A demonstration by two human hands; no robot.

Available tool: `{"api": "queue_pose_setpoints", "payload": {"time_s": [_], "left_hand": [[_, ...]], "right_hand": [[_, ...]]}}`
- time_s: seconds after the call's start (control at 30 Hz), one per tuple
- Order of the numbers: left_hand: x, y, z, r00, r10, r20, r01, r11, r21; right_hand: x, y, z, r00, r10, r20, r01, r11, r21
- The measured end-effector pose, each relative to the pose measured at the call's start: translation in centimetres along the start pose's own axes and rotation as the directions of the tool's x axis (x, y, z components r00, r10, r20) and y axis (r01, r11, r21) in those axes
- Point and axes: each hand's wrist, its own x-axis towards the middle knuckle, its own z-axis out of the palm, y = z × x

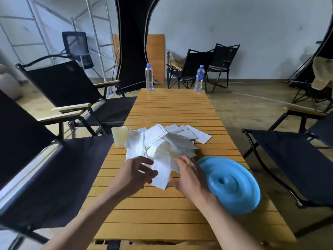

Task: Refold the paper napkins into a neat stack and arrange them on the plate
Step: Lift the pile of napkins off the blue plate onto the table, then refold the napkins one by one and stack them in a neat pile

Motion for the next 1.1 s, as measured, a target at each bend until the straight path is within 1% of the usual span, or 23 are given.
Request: {"api": "queue_pose_setpoints", "payload": {"time_s": [0.07, 0.1, 0.17, 0.27, 0.37, 0.43, 0.47, 0.5, 0.53, 0.57, 0.6, 0.63, 0.67, 0.7, 0.77, 0.8, 0.83, 0.87, 0.9, 0.97, 1.0, 1.03, 1.1], "left_hand": [[-0.9, -1.1, 0.1, 0.999, 0.000, -0.054, -0.008, 0.990, -0.142], [-1.1, -1.5, 0.2, 0.997, -0.002, -0.078, -0.013, 0.983, -0.186], [-1.3, -2.1, 0.2, 0.995, -0.019, -0.097, -0.005, 0.972, -0.236], [-1.4, -2.5, 0.5, 0.997, -0.055, -0.062, 0.035, 0.959, -0.282], [-1.4, -2.5, 1.2, 0.995, -0.088, -0.052, 0.065, 0.938, -0.340], [-1.5, -2.4, 1.9, 0.995, -0.100, -0.029, 0.081, 0.921, -0.380], [-1.6, -2.4, 2.1, 0.994, -0.103, -0.018, 0.088, 0.910, -0.405], [-1.8, -2.3, 2.2, 0.994, -0.106, -0.011, 0.091, 0.894, -0.440], [-1.9, -2.3, 2.1, 0.994, -0.110, -0.003, 0.095, 0.868, -0.487], [-2.1, -2.3, 1.8, 0.994, -0.113, 0.014, 0.103, 0.838, -0.536], [-2.3, -2.3, 1.5, 0.994, -0.108, 0.035, 0.109, 0.814, -0.570], [-2.5, -2.4, 1.1, 0.994, -0.094, 0.060, 0.112, 0.804, -0.585], [-2.7, -2.5, 0.7, 0.993, -0.078, 0.084, 0.113, 0.801, -0.587], [-2.9, -2.6, 0.3, 0.993, -0.063, 0.100, 0.110, 0.805, -0.583], [-3.1, -2.9, -0.3, 0.995, -0.049, 0.089, 0.090, 0.826, -0.557], [-3.1, -3.1, -0.6, 0.996, -0.072, 0.059, 0.092, 0.833, -0.545], [-3.1, -3.4, -0.8, 0.994, -0.112, 0.016, 0.103, 0.839, -0.534], [-3.0, -3.9, -1.1, 0.989, -0.147, -0.032, 0.111, 0.860, -0.498], [-3.0, -4.5, -1.2, 0.984, -0.162, -0.069, 0.118, 0.897, -0.425], [-3.1, -5.6, -1.0, 0.982, -0.174, -0.075, 0.148, 0.953, -0.263], [-3.1, -6.2, -0.6, 0.979, -0.192, -0.060, 0.175, 0.959, -0.221], [-3.2, -6.7, -0.3, 0.975, -0.216, -0.050, 0.202, 0.958, -0.202], [-3.2, -7.4, 0.4, 0.967, -0.245, -0.066, 0.232, 0.960, -0.157]], "right_hand": [[0.4, 0.2, 0.2, 0.992, 0.013, -0.125, -0.010, 1.000, 0.026], [0.7, 0.2, 0.0, 0.981, 0.038, -0.190, -0.027, 0.998, 0.060], [1.1, -0.1, -1.0, 0.951, 0.097, -0.295, -0.060, 0.990, 0.132], [1.0, -0.2, -2.7, 0.898, 0.121, -0.423, -0.048, 0.983, 0.179], [0.1, -0.6, -4.6, 0.870, 0.103, -0.482, 0.055, 0.951, 0.304], [-0.3, -0.8, -6.0, 0.869, 0.116, -0.481, 0.104, 0.908, 0.406], [-0.5, -0.9, -6.5, 0.884, 0.142, -0.445, 0.101, 0.872, 0.479], [-0.6, -0.9, -6.9, 0.909, 0.176, -0.378, 0.081, 0.815, 0.574], [-0.7, -0.9, -7.1, 0.937, 0.211, -0.278, 0.043, 0.721, 0.692], [-0.9, -1.0, -7.1, 0.960, 0.236, -0.153, -0.014, 0.585, 0.811], [-1.1, -1.1, -6.9, 0.968, 0.250, -0.032, -0.083, 0.439, 0.895], [-1.3, -1.1, -6.4, 0.963, 0.260, 0.066, -0.150, 0.317, 0.936], [-1.3, -1.2, -5.9, 0.952, 0.269, 0.143, -0.211, 0.245, 0.946], [-1.4, -1.3, -5.3, 0.939, 0.271, 0.212, -0.270, 0.201, 0.942], [-1.4, -1.4, -4.0, 0.911, 0.259, 0.321, -0.370, 0.170, 0.913], [-1.4, -1.4, -3.5, 0.894, 0.260, 0.365, -0.419, 0.195, 0.887], [-1.4, -1.4, -3.0, 0.874, 0.270, 0.403, -0.469, 0.256, 0.845], [-1.5, -1.3, -2.7, 0.856, 0.284, 0.433, -0.512, 0.349, 0.785], [-1.7, -1.2, -2.4, 0.840, 0.301, 0.452, -0.543, 0.456, 0.705], [-2.0, -0.7, -2.0, 0.832, 0.331, 0.446, -0.540, 0.668, 0.511], [-2.1, -0.5, -1.9, 0.836, 0.338, 0.433, -0.519, 0.743, 0.422], [-2.2, -0.4, -1.9, 0.840, 0.341, 0.422, -0.499, 0.789, 0.357], [-2.3, -0.7, -1.8, 0.842, 0.347, 0.413, -0.473, 0.842, 0.259]]}}
